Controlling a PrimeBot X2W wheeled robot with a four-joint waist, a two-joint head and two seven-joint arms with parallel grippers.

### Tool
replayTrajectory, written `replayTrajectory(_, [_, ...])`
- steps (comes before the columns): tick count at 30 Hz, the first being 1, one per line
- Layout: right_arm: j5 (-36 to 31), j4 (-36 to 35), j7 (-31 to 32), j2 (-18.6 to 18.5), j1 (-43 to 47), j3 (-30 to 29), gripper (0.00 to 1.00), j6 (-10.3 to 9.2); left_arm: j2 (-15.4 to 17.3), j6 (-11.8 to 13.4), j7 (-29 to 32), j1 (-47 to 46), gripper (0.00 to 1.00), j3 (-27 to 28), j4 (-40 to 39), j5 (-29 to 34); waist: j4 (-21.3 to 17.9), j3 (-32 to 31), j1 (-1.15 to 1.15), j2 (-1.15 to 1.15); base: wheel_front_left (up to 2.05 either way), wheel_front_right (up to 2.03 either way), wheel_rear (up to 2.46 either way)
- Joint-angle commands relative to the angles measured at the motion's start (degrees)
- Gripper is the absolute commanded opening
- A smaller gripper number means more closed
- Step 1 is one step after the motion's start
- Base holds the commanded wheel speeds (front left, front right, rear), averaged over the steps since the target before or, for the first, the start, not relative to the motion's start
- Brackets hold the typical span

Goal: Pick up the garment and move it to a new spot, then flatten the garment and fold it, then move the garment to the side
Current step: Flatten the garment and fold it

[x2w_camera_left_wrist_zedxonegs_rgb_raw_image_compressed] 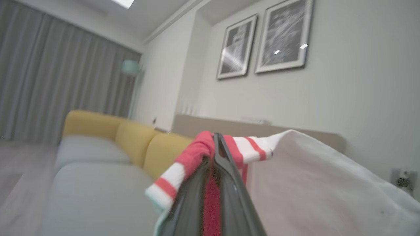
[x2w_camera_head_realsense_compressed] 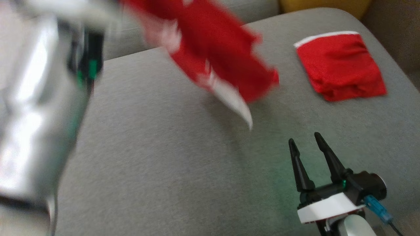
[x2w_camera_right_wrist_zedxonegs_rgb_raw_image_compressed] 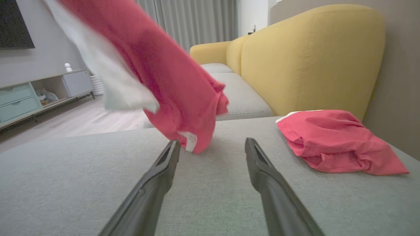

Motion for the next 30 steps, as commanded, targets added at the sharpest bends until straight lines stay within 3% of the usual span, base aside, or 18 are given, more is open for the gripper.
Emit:
replayTrajectory(1, [-0.4, -2.1, -0.2, -0.2, -0.8, 1.0, 1.0, -0.04, 2.8, 0.3, 0.3, 1.6, 0.0, 2.0, -1.3, -0.7, 1.9, -0.5, 0.01, 0.0, 0.0, 0.0, 0.0])
replayTrajectory(7, [-1.4, -2.3, -0.2, -0.2, -0.3, 0.0, 1.0, -0.04, 5.9, 3.3, 1.1, 26.7, 0.0, 2.4, -1.9, -6.8, 6.4, 0.9, 0.01, 0.0, 0.0, 0.0, 0.0])
replayTrajectory(8, [-1.5, -2.3, -0.2, -0.2, -0.3, 0.0, 1.0, -0.04, 6.1, 3.7, 0.5, 29.9, 0.05, 2.5, -1.3, -7.3, 7.0, 1.1, 0.01, 0.0, 0.0, 0.0, 0.0])
replayTrajectory(9, [-1.6, -2.2, -0.2, -0.3, -0.4, 0.1, 1.0, -0.04, 6.2, 4.0, -0.4, 32.4, 0.32, 2.8, -0.5, -7.6, 7.5, 1.4, 0.01, 0.0, 0.0, 0.0, 0.0])
replayTrajectory(10, [-1.7, -2.1, -0.2, -0.4, -0.5, 0.2, 1.0, -0.04, 6.0, 4.3, -1.3, 34.5, 0.93, 3.2, 0.4, -8.1, 7.9, 1.6, 0.01, 0.0, 0.0, 0.0, 0.0])
replayTrajectory(11, [-1.7, -2.1, -0.2, -0.6, -0.7, 0.3, 1.0, -0.04, 5.9, 4.7, -2.3, 35.9, 1.0, 3.7, 1.1, -8.2, 8.3, 1.9, 0.01, 0.0, 0.0, 0.0, 0.0])
replayTrajectory(16, [-1.7, -2.1, -0.2, -1.3, -0.9, -0.1, 1.0, -0.04, 4.6, 6.6, -4.8, 39.9, 1.0, 6.7, 0.9, -4.0, 10.1, 2.5, 0.01, 0.0, 0.0, 0.0, 0.0])
replayTrajectory(22, [-1.8, -2.0, -0.2, -1.4, -0.8, -0.3, 1.0, -0.04, -0.8, 10.5, -4.9, 47.4, 1.0, 15.1, -10.9, 12.1, 11.1, 2.7, 0.01, 0.0, 0.0, 0.0, 0.0])
replayTrajectory(26, [-1.8, -1.9, -0.2, -1.3, -0.9, -0.1, 1.0, -0.04, -4.6, 11.1, -4.9, 52.3, 1.0, 15.1, -15.9, 22.5, 11.4, 3.2, 0.01, 0.0, 0.0, 0.0, 0.0])
replayTrajectory(30, [-1.6, -1.9, -0.2, -1.2, -1.6, 0.1, 1.0, -0.04, -6.0, 10.8, -5.0, 53.7, 1.0, 12.0, -16.5, 31.5, 11.3, 4.1, 0.01, 0.0, 0.0, 0.0, 0.0])
